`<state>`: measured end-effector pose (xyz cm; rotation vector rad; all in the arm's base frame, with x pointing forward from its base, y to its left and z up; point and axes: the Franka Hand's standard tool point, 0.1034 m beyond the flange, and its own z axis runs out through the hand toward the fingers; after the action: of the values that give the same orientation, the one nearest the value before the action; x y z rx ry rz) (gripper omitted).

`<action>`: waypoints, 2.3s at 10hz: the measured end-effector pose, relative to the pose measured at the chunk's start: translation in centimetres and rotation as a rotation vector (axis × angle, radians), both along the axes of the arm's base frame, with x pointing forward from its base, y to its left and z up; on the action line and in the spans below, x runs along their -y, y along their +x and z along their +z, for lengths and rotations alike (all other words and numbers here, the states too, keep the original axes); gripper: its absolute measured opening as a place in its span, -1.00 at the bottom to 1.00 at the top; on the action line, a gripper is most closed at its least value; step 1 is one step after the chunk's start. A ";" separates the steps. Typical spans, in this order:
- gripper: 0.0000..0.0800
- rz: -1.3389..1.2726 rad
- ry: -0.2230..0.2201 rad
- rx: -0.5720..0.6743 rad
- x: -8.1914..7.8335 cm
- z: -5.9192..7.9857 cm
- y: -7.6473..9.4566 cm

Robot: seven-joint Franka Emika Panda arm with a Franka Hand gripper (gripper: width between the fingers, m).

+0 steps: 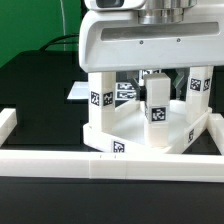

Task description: Assemble desk

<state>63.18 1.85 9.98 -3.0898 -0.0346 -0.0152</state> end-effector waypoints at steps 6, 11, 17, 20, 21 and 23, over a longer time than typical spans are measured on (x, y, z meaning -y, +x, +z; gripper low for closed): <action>-0.28 -0.428 0.018 -0.021 0.5 0.1 0.1; -0.28 -0.938 0.045 -0.060 0.4 -0.1 -0.1; -0.22 -1.356 0.060 -0.095 0.1 -0.1 -0.1; 0.53 -1.318 0.060 -0.093 -0.2 -0.1 -0.1; 0.53 -1.258 0.056 -0.089 -0.3 -0.1 -0.1; 0.60 -1.006 0.040 -0.067 -0.8 0.0 -0.1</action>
Offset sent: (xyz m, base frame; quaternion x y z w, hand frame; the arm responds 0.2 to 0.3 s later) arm 0.0000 0.0000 0.0000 0.0000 0.0000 0.1938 0.9810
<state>63.12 2.61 9.98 -2.6977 1.4490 0.0470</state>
